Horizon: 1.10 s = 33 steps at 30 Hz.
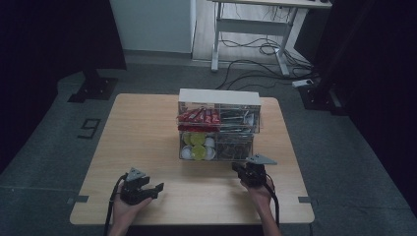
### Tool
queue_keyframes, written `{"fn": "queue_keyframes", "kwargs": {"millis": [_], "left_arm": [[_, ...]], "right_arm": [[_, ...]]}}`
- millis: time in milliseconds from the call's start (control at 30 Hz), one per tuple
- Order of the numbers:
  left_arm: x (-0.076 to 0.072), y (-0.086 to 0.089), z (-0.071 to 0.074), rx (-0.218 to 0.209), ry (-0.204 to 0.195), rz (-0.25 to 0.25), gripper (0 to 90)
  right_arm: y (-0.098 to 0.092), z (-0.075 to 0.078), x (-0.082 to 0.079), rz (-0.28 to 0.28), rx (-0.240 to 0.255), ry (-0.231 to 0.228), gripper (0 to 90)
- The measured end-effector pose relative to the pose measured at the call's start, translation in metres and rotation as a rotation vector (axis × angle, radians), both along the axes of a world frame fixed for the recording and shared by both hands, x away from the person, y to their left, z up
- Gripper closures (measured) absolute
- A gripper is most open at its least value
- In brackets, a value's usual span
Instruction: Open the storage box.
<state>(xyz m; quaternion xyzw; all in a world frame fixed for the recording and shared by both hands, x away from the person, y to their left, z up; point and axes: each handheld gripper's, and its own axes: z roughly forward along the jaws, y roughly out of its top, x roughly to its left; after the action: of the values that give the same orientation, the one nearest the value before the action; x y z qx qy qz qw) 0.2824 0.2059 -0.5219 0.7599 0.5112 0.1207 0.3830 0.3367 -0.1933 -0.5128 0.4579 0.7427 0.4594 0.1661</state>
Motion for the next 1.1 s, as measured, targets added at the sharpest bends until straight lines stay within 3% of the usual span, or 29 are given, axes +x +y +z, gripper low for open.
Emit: {"fn": "queue_keyframes", "kwargs": {"millis": [467, 633, 1100], "left_arm": [[0.000, 0.001, 0.000, 0.000, -0.001, -0.001, 33.2], [0.000, 0.000, 0.000, 0.002, 0.001, 0.000, 33.2], [0.000, -0.001, -0.001, 0.003, 0.000, -0.002, 33.2]], "right_arm": [[-0.002, 0.001, -0.001, 0.006, 0.003, -0.006, 89.2], [-0.007, 0.007, -0.003, -0.018, 0.027, -0.040, 89.2], [-0.013, 0.012, -0.004, -0.040, 0.049, -0.051, 89.2]]}}
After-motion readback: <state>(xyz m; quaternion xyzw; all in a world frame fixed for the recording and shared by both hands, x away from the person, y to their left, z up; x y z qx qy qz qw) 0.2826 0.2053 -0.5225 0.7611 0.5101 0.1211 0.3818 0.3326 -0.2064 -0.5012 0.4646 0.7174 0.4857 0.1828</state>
